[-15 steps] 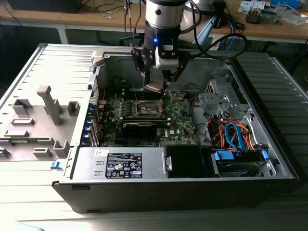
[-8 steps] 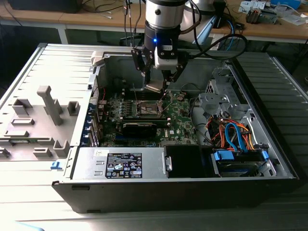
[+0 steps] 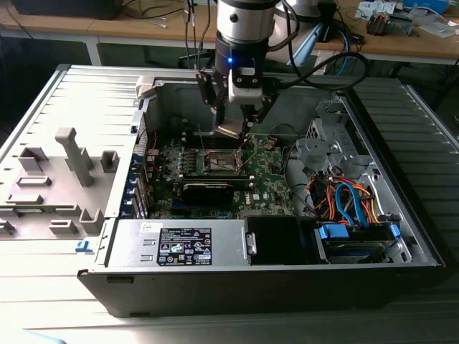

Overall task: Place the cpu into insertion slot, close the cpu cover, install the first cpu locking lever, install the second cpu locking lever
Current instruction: 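Place the cpu into insertion slot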

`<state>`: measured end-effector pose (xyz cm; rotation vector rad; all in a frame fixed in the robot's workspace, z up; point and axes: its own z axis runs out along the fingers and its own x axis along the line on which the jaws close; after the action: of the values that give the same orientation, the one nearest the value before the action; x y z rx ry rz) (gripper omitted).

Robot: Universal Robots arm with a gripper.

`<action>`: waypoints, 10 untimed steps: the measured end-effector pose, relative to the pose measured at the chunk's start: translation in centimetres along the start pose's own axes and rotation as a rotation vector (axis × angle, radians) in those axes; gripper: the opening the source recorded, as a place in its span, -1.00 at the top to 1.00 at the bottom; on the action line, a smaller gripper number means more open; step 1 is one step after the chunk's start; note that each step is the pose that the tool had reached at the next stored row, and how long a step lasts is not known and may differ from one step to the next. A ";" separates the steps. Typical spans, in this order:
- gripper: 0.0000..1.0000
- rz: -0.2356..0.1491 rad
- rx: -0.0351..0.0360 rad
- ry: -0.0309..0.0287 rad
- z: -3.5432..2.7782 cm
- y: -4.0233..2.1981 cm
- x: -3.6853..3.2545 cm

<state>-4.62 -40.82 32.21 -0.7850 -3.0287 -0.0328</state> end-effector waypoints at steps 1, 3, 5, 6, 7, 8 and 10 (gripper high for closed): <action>-0.09 0.022 -0.0003 -0.0004 0.02 0.00 0.00; -0.09 0.040 -0.0007 -0.0007 0.04 0.00 0.00; -0.09 0.043 -0.0007 -0.0007 0.05 0.00 0.00; -0.09 0.045 -0.0007 -0.0008 0.05 0.00 0.00; -0.09 0.047 -0.0008 -0.0008 0.05 0.00 0.00; -0.09 0.049 -0.0008 -0.0008 0.05 0.00 0.00; -0.09 0.053 -0.0009 -0.0009 0.06 0.00 0.00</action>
<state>-4.62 -40.82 32.15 -0.8645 -3.0075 -0.0333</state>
